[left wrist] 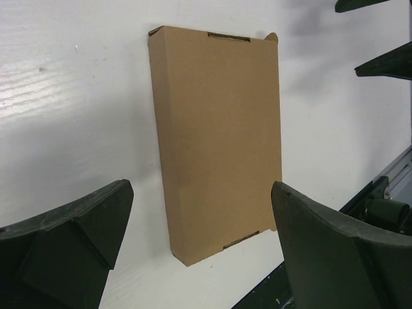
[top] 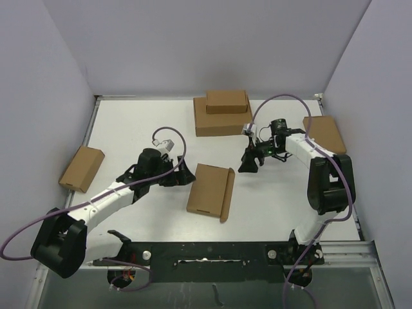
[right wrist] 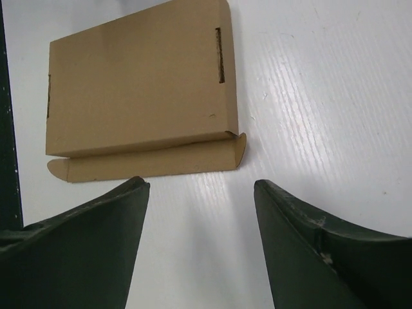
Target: Fold the paper box
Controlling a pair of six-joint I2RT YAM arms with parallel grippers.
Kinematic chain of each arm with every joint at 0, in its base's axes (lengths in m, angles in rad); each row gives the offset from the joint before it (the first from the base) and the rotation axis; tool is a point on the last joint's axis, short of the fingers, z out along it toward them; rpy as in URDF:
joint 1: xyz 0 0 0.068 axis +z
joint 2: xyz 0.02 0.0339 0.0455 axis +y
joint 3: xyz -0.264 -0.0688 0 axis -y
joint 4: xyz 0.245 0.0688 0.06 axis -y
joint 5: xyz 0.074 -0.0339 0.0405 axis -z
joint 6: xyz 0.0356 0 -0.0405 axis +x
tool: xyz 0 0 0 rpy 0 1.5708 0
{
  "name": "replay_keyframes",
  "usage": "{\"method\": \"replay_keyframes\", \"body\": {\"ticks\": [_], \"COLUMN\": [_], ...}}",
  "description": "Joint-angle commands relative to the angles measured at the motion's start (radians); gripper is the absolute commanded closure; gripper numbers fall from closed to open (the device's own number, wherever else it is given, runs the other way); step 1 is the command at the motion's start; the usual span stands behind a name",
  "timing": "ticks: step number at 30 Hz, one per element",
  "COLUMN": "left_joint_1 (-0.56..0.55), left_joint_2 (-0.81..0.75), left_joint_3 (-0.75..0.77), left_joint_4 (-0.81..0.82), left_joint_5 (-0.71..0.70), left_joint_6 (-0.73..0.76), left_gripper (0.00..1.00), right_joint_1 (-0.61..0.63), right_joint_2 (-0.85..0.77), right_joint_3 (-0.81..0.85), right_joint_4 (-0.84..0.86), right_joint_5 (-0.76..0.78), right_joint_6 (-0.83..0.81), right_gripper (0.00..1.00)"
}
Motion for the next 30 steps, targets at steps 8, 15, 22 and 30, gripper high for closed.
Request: {"method": "replay_keyframes", "body": {"ticks": [8,15,22,30], "left_joint_1": [-0.01,-0.017,-0.034,-0.049], "left_joint_2": [-0.009,0.027,0.106,0.147], "left_joint_3": [-0.02,-0.094,-0.073,-0.082], "left_joint_4": [0.084,0.196,0.186,0.209], "left_joint_5": [-0.039,-0.012,-0.013,-0.024], "left_joint_6": [0.045,-0.074,-0.081,-0.136], "left_gripper": [0.12,0.16,0.16,0.16], "right_joint_1": [0.172,0.229,0.227,0.205], "right_joint_2": [-0.357,-0.431,-0.411,-0.228], "right_joint_3": [-0.291,-0.386,-0.358,-0.188], "right_joint_4": [-0.126,-0.113,-0.033,0.075], "right_joint_5": [-0.101,0.042,0.009,-0.063], "right_joint_6": [-0.692,-0.726,-0.542,0.085], "right_gripper": [0.19,0.18,0.37,0.57]}}
